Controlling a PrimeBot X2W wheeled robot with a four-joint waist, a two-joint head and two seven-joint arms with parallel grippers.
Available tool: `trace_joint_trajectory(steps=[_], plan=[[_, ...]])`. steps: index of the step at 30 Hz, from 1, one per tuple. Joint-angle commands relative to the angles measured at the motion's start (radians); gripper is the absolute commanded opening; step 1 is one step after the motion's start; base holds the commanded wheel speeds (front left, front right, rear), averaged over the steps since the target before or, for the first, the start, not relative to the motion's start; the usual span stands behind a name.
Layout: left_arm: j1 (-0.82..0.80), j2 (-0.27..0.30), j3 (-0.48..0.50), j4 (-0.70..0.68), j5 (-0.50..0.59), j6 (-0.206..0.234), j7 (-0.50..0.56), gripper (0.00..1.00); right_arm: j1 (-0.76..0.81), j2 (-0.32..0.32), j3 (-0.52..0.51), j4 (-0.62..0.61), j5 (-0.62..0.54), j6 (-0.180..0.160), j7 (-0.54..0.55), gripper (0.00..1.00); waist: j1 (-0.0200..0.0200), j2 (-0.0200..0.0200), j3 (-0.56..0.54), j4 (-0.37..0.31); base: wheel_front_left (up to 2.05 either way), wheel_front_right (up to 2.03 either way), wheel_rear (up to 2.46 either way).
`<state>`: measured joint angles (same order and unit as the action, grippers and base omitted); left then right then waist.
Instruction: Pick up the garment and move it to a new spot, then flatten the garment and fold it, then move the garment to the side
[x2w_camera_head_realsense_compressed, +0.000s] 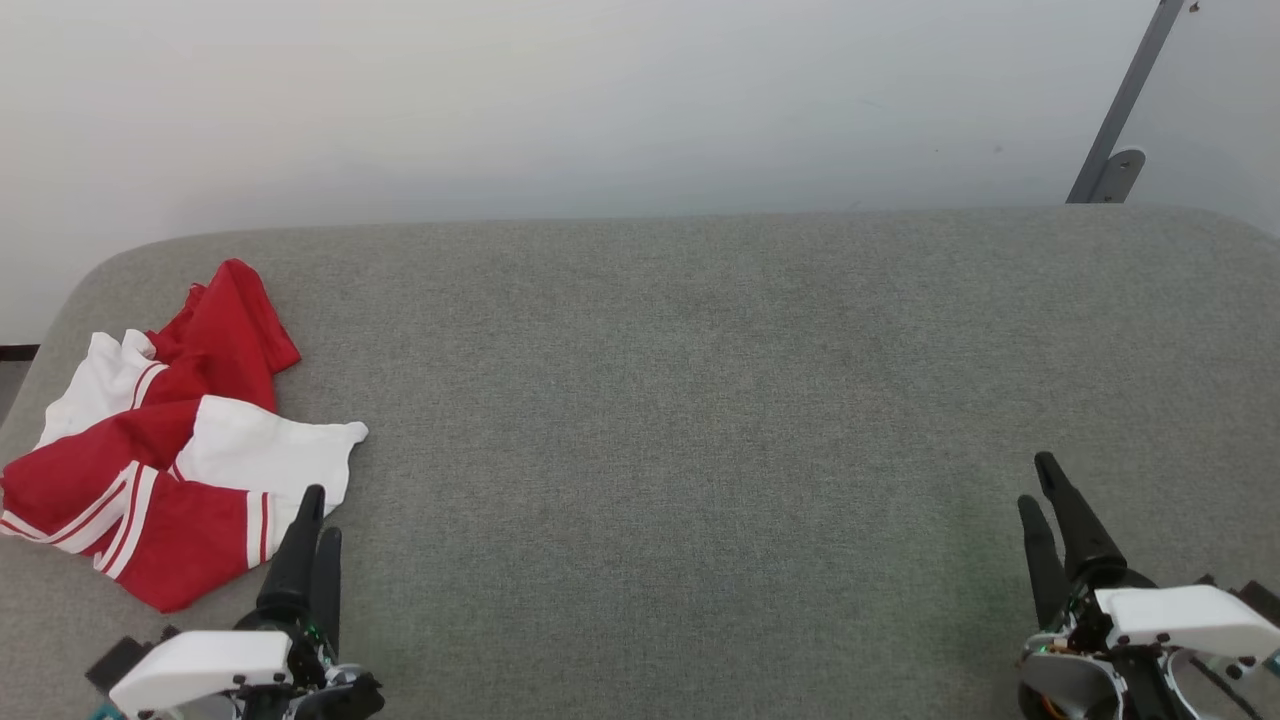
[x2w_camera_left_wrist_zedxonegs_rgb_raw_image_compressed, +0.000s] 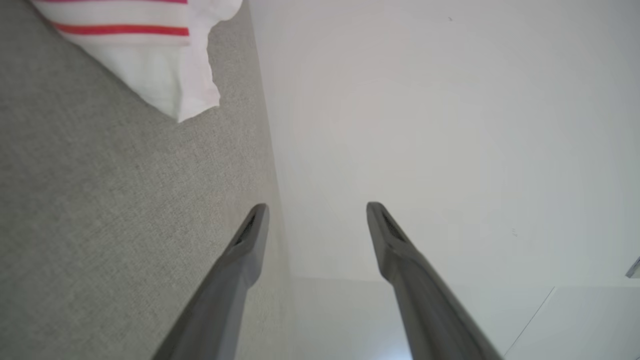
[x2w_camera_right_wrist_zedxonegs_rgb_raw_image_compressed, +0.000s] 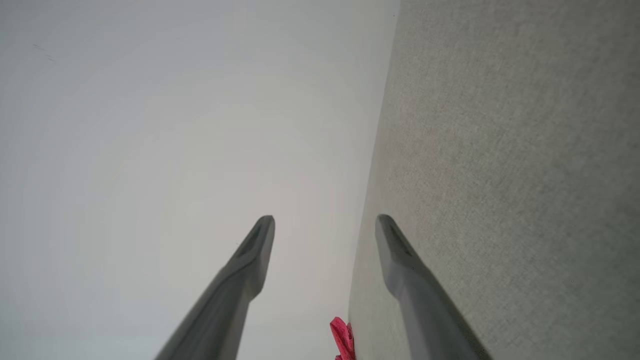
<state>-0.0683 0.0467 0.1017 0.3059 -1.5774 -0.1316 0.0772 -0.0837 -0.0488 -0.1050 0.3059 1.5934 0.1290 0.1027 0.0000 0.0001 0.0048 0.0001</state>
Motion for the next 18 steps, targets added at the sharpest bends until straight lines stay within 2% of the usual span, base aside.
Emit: trace_joint_trajectory(steps=[1, 18], plan=[[-0.041, 0.018, -0.006, -0.013, 0.032, 0.0, -0.012, 1.0, -0.041, -0.014, 0.003, -0.01, -0.016, 0.001, -0.013, 1.0, 0.0, -0.0001, 0.0, 0.0, 0.0, 0.0, 0.0], [-0.081, 0.036, 0.006, -0.014, 0.381, 0.0, -0.087, 1.0, -0.101, -0.105, 0.116, 0.015, -0.205, 0.002, -0.112, 1.0, 0.0, -0.0001, 0.007, 0.002, 0.0, 0.0, 0.0]])
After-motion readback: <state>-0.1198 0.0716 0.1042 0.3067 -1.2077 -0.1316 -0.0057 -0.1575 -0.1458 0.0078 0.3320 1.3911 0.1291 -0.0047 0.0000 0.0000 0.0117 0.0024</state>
